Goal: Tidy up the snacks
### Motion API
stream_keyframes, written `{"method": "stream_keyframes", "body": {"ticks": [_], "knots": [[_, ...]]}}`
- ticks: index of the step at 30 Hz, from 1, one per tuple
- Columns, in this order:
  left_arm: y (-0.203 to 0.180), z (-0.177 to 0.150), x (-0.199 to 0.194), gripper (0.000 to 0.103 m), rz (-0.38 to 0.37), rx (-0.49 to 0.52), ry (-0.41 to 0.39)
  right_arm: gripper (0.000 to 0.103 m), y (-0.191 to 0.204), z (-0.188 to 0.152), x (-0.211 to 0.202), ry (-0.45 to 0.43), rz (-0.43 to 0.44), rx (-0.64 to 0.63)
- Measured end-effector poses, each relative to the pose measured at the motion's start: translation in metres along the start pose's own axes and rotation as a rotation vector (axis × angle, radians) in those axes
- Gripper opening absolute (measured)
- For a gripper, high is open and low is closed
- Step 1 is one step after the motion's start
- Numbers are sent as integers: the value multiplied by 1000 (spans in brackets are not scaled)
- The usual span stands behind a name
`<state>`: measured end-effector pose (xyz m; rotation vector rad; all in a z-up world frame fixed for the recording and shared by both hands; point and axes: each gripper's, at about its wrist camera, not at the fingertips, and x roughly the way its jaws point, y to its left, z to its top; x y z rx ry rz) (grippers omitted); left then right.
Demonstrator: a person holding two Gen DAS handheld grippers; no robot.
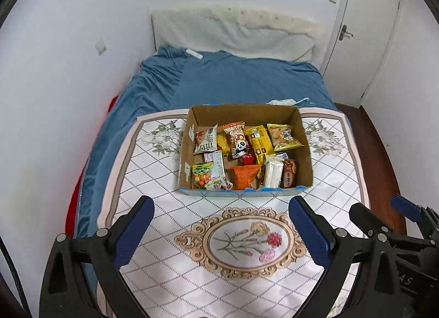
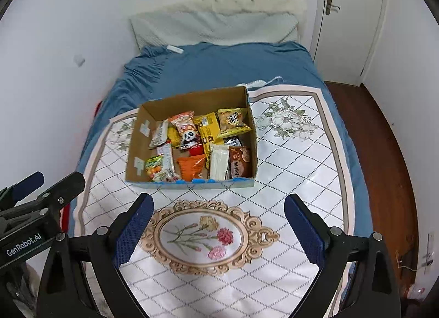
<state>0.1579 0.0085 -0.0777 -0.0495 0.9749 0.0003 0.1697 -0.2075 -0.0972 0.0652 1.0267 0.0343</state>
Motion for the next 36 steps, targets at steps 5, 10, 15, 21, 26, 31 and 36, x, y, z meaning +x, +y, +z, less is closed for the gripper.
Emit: {"method": "stream_keyframes", "body": {"ticks": [5,10,15,21,26,31,36], "knots": [[1,-23,-48,100,-5,-12,-19,98,-5,-24,-56,-35,19,2],[0,-36,-88,100,-1,-22,-57,98,-10,-43,-106,-72,32,-5],[0,-44,-117,100,0,-29,-89,98,-12,-55,-145,-108,46,-10],[-2,-46,-137,100,9,-26,-133,98,-15,-62,-174,-143,46,-8],[-4,-47,-136,100,1,-21,-146,99,-16,-59,-173,-153,37,-9],[-6,-50,-126,103,30,-4,-147,102,-16,-53,-157,-151,18,-17],[-4,-47,-108,103,55,-12,-139,102,-12,-44,-142,-169,-6,-26]]}}
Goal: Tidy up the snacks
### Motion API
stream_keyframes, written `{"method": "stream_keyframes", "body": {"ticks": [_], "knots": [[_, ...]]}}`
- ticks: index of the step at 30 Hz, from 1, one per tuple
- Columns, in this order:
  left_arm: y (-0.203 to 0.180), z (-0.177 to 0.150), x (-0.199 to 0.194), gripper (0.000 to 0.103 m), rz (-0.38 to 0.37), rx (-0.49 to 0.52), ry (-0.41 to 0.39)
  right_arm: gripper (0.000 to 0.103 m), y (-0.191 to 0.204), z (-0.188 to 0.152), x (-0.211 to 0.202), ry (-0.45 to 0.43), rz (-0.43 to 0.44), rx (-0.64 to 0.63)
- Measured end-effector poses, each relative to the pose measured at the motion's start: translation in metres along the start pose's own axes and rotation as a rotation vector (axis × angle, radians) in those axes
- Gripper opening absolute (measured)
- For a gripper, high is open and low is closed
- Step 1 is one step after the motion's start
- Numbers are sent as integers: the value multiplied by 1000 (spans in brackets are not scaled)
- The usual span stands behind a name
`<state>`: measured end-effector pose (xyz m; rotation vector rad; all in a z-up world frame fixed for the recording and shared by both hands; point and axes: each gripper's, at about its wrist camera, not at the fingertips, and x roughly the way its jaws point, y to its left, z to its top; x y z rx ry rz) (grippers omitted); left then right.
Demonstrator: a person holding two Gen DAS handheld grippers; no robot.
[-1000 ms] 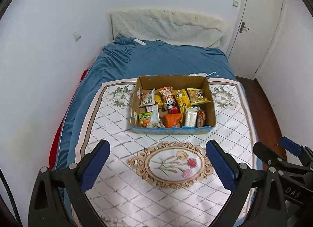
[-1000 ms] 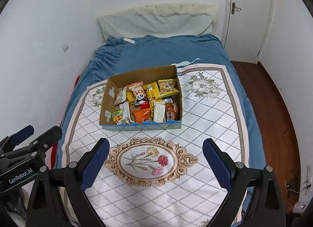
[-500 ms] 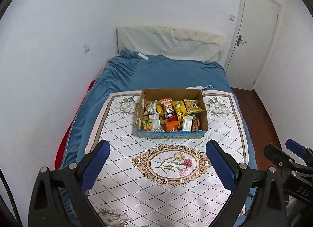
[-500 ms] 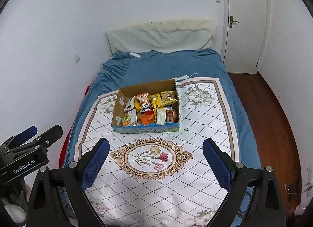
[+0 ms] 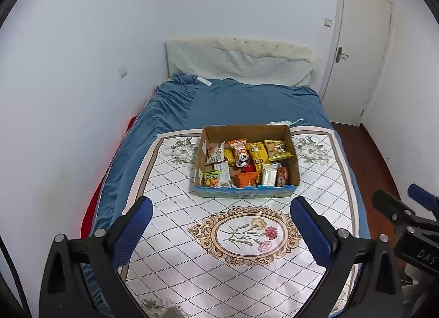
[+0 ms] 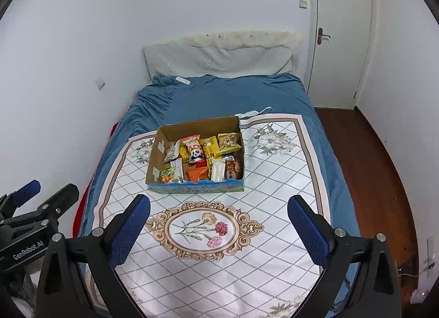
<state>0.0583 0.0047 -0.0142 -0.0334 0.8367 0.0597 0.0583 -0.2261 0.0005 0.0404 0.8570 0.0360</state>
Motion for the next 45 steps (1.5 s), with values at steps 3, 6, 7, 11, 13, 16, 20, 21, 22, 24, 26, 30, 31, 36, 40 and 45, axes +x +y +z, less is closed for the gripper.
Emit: {"method": "stream_keyframes", "body": {"ticks": [3,6,7,11,13,16,20,21,22,24,26,30,31,36,40,45], "knots": [[2,1,10,103,11,-8,3,102,2,4,11,1,-14,-10],[3,2,20,103,23,-19,-1,102,3,7,22,2,-23,-9],[3,3,23,103,30,-19,-2,102,2,8,25,0,-28,-7],[2,2,30,103,39,-11,2,102,1,11,39,7,-39,-3],[1,2,33,103,40,-5,6,102,1,13,45,4,-47,-6],[0,3,39,103,44,-6,14,102,2,16,52,8,-52,-10],[1,5,43,103,49,-5,19,102,2,16,60,16,-60,-14],[1,6,44,103,50,-5,18,102,1,16,62,17,-61,-14],[1,7,44,103,51,-6,17,102,0,16,64,21,-61,-12],[0,9,45,103,51,-6,15,102,-1,17,68,26,-60,-10],[0,10,45,103,51,-6,13,102,-2,16,69,27,-62,-12],[-1,10,46,103,48,-5,15,102,-2,16,69,26,-62,-12],[-2,11,47,103,46,-3,16,102,-3,16,70,26,-61,-12],[-1,11,47,103,47,-4,18,102,-3,16,70,25,-59,-11],[0,12,48,103,45,-5,14,102,-3,16,70,24,-58,-11],[0,13,47,103,43,-3,9,102,-3,16,70,22,-57,-12]]}}
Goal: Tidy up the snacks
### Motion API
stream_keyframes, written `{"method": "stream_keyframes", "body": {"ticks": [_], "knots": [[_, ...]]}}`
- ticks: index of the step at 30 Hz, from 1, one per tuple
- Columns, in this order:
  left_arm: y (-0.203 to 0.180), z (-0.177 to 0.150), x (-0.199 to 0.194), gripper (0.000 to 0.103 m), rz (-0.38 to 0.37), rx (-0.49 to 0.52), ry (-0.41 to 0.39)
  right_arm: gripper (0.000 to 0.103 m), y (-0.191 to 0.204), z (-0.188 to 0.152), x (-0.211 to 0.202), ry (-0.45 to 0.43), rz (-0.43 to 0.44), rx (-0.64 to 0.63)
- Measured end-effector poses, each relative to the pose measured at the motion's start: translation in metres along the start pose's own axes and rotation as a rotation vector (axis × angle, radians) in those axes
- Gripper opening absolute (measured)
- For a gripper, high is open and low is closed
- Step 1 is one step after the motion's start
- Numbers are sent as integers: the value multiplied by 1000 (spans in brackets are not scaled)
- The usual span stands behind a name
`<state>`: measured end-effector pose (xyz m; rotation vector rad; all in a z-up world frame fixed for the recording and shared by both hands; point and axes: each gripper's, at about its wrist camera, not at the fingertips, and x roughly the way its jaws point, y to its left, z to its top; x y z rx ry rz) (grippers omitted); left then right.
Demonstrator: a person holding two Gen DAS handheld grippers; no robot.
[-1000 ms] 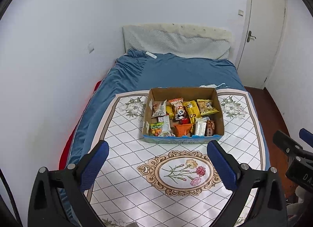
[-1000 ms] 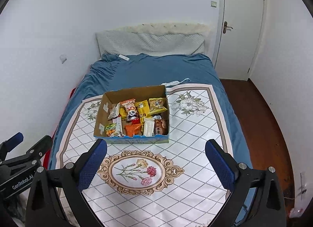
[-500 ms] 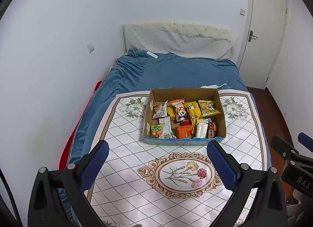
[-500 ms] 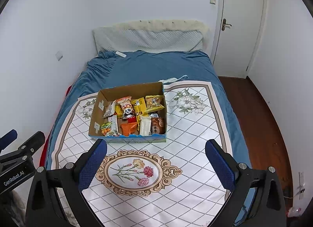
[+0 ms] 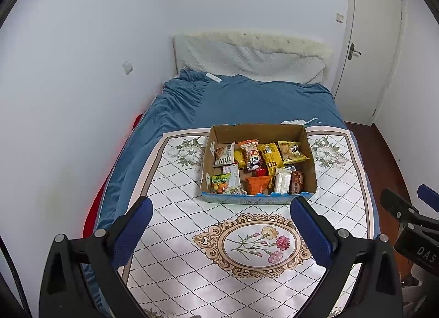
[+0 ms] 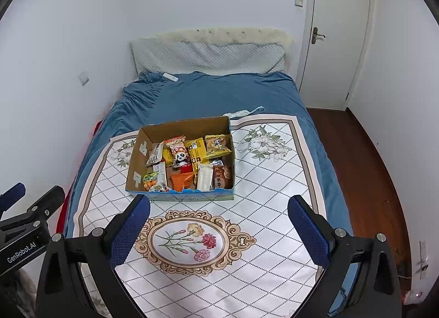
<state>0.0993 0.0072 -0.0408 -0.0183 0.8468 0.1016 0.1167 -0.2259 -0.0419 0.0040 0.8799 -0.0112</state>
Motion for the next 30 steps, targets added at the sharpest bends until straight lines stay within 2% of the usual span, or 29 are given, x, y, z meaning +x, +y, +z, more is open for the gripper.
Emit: {"method": "stream_keyframes", "body": {"ticks": [30], "knots": [[-3,1,-6,103,9,15,-14,102,1,5,-10,-13,-3,-4]]}}
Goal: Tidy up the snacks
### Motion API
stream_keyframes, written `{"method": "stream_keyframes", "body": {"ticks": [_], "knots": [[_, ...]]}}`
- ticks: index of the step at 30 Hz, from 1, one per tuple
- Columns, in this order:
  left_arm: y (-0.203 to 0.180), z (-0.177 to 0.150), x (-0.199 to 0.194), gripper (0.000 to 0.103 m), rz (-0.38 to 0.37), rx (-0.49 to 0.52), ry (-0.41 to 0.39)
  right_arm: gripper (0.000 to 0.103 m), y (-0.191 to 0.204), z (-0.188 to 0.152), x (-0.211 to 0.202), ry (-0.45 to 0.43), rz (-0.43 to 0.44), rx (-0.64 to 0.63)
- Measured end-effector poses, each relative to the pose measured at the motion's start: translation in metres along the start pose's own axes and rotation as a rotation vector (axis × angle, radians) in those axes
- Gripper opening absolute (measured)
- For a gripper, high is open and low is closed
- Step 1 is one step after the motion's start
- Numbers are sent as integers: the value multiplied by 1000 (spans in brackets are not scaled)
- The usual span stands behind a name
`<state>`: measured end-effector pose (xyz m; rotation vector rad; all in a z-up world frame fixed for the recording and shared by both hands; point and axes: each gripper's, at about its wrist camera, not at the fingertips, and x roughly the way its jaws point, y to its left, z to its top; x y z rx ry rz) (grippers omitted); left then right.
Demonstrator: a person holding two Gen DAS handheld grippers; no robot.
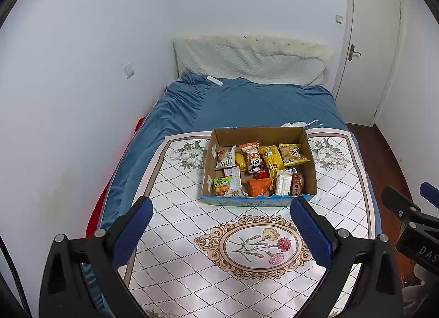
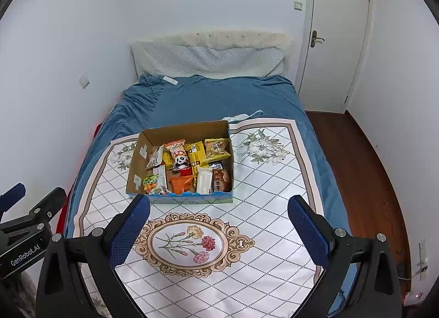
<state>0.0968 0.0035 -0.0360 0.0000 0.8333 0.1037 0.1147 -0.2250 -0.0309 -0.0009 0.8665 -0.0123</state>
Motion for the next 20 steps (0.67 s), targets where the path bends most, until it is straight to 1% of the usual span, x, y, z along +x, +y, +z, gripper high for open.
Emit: {"method": "stream_keyframes", "body": {"ticks": [20], "knots": [[1,2,-3,103,8,-2,-10,102,2,0,-2,-2,3,-2]]}}
